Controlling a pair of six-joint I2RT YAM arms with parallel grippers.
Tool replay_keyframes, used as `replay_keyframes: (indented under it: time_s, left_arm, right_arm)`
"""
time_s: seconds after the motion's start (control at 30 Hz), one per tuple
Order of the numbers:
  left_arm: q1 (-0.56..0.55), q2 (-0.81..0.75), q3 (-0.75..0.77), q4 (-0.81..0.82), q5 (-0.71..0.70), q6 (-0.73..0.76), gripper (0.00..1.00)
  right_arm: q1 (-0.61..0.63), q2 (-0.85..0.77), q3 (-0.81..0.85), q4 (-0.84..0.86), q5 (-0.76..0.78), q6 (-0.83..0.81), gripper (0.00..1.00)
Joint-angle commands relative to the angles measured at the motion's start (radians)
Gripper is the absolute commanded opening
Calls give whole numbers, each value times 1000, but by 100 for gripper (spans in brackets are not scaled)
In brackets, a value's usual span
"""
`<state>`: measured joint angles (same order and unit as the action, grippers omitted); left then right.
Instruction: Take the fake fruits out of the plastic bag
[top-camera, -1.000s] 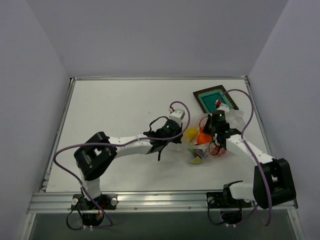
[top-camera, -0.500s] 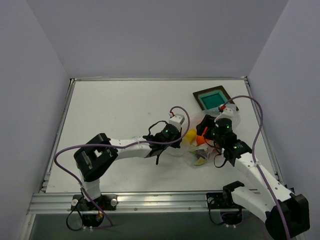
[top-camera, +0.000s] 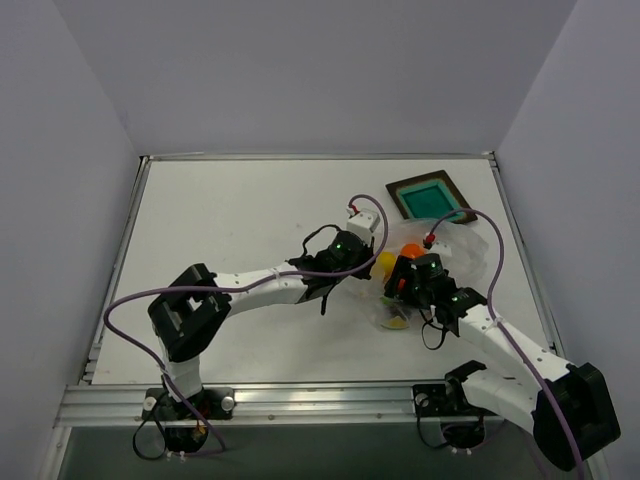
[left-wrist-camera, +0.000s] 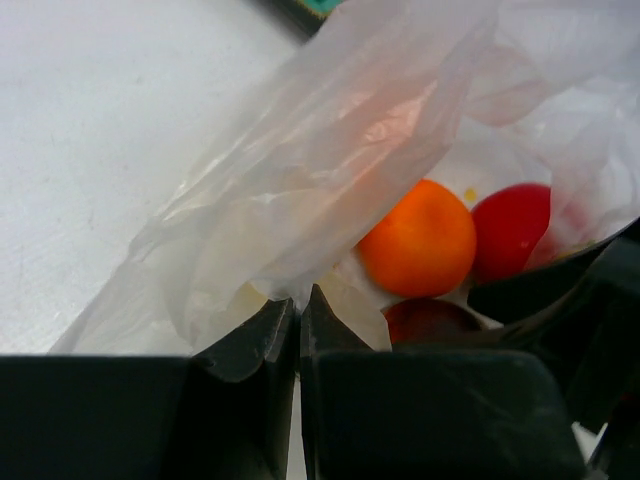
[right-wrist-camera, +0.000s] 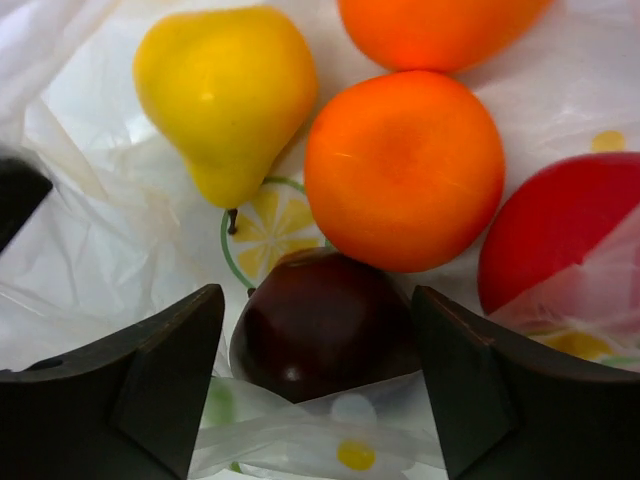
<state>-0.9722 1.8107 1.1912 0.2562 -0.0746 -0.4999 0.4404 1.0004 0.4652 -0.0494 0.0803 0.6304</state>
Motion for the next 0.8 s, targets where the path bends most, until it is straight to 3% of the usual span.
replay_keyframes:
  time_s: [0.0,0.23,0.4,0.53,0.57,0.63,0.77]
  left_arm:
    - [33,12,74,12,24,17,2]
    - [52,93,131,20,75,-2,2]
    - [55,122,87,60,75,-31,2]
    - [56,102,27,104,99,-49,2]
    - [56,95,12,107,99,-51,2]
    - [56,72,1,107,99,-48,2]
    - [49,26,-44,118,110,-48,2]
  right_arm:
    - [29,0,3,-12,49,38,73]
    - [60,58,-39,75,38,92,79]
    - [63,135,-45,135,67,95,81]
    - [63,149,-30,134,76,92,69]
    - [66,117,-28,132,81,97,58]
    - [83,48,-37,132,101,120,45]
    - [104,-132,-37,71,173,123,43]
